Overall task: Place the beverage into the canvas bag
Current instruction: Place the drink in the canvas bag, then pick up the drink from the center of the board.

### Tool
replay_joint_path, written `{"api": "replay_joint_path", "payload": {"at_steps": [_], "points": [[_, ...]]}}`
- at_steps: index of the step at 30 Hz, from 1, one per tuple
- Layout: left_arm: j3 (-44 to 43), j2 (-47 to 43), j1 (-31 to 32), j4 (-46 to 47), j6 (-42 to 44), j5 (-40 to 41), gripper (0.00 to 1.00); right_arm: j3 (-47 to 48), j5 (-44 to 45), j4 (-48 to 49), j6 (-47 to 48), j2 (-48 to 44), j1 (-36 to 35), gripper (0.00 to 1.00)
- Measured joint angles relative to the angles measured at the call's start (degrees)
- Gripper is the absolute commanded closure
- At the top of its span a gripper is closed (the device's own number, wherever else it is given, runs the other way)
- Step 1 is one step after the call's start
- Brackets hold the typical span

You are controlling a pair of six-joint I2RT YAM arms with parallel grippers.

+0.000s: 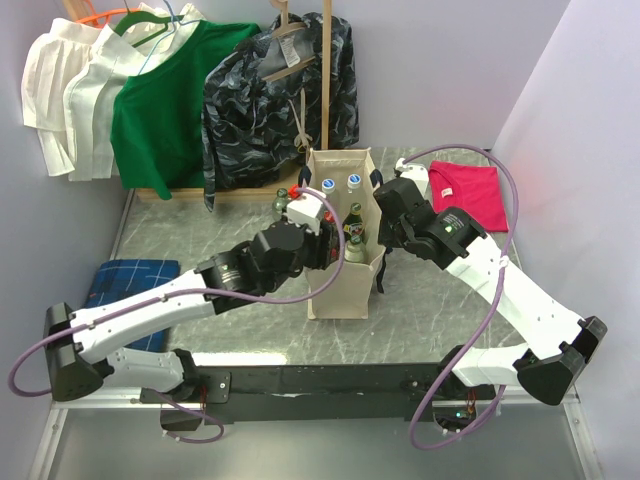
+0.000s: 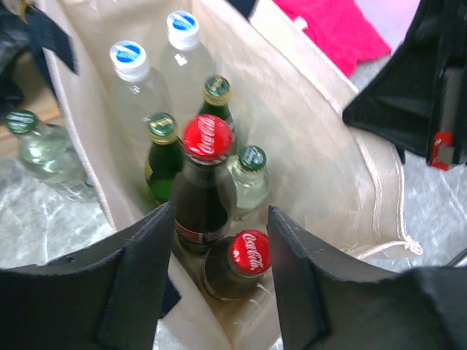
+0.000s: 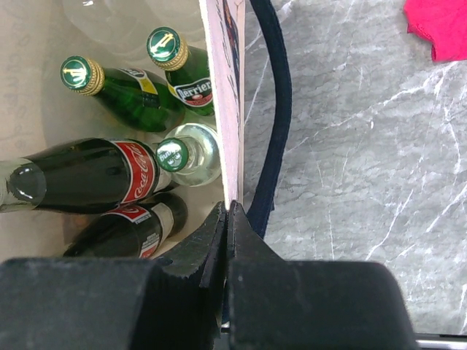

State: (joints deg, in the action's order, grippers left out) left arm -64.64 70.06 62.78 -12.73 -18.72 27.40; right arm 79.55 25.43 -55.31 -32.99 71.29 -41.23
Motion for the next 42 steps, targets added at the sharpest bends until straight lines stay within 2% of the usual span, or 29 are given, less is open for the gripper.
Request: {"api": "replay_joint_path", "payload": {"at_steps": [9, 12, 16, 23, 30, 42], "points": [[-0.3, -4.4, 0.0, 0.1, 1.9, 5.8, 0.22, 0.1, 0.0, 0.0, -0.4, 0.1, 0.0, 0.98], [-0.3, -5.3, 0.0, 0.1, 2.8, 7.9, 0.2, 0.1, 0.0, 0.0, -0.5, 0.1, 0.0, 0.95], [-0.3, -5.9, -1.0, 0.0, 3.0, 9.7, 0.18, 0.1, 0.0, 0.0, -0.7, 0.1, 0.0, 0.87], [-0.4, -6.7, -9.7, -2.0, 1.0, 9.1, 0.16, 3.0, 0.4, 0.6, -0.7, 0.0, 0.0, 0.8], [-1.9, -5.9, -17.9, -4.8, -0.7, 5.7, 0.15, 3.9, 0.8, 1.2, -0.6, -0.4, 0.0, 0.78], [-7.5, 3.8, -27.3, -8.7, -3.5, -4.2, 0.16, 3.9, 1.5, 1.2, -0.6, -0.4, 0.0, 0.74]]}}
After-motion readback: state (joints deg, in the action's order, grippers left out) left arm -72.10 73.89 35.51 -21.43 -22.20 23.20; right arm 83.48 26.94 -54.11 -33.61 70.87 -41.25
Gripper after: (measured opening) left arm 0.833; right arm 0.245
